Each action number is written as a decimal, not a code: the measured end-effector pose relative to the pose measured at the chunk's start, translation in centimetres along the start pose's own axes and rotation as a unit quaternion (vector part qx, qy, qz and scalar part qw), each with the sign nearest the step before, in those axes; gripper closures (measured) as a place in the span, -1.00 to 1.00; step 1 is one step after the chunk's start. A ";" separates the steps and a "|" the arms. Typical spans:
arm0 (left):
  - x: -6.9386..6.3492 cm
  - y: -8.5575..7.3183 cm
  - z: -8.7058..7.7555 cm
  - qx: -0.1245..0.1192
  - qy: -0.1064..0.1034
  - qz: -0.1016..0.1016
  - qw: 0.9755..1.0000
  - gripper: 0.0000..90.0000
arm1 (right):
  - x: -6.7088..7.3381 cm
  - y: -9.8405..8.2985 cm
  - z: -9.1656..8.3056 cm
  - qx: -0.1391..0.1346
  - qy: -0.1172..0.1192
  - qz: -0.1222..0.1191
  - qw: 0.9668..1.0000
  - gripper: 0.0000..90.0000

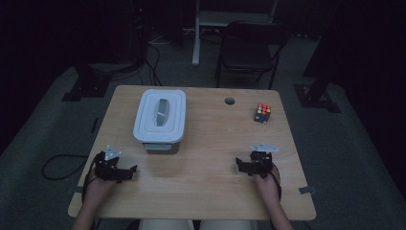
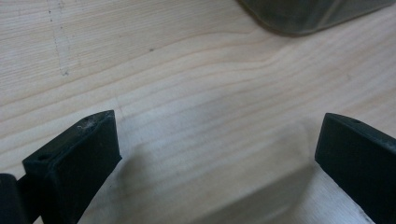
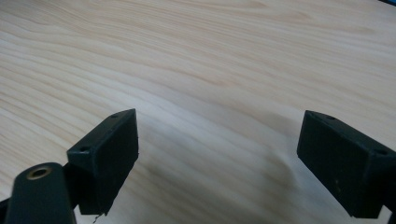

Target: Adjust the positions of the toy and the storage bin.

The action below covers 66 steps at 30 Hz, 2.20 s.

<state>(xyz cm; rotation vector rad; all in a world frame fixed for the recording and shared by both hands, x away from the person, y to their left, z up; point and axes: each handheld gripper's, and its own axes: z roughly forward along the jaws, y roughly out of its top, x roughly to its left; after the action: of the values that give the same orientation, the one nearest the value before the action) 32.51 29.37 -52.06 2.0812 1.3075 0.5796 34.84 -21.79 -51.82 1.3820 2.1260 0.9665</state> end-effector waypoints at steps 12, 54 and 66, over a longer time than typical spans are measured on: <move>2.0 2.1 1.6 -0.012 0.009 -0.007 1.000 -0.98 | 3.4 4.2 3.8 -0.007 0.052 -0.024 0.998 -0.72; 5.2 10.8 6.9 -0.041 -0.001 -0.015 0.999 -0.98 | 9.9 14.5 13.2 -0.037 0.099 -0.024 0.994 -0.69; 3.4 11.1 6.5 -0.037 0.024 0.003 0.999 -0.98 | 9.3 13.6 12.6 -0.027 0.118 -0.008 0.993 -0.63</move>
<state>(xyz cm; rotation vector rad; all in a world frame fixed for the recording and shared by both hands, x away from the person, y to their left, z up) 45.22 27.11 -48.93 2.0240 1.2876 0.6746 47.84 -5.67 -49.91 1.2772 2.2560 1.2241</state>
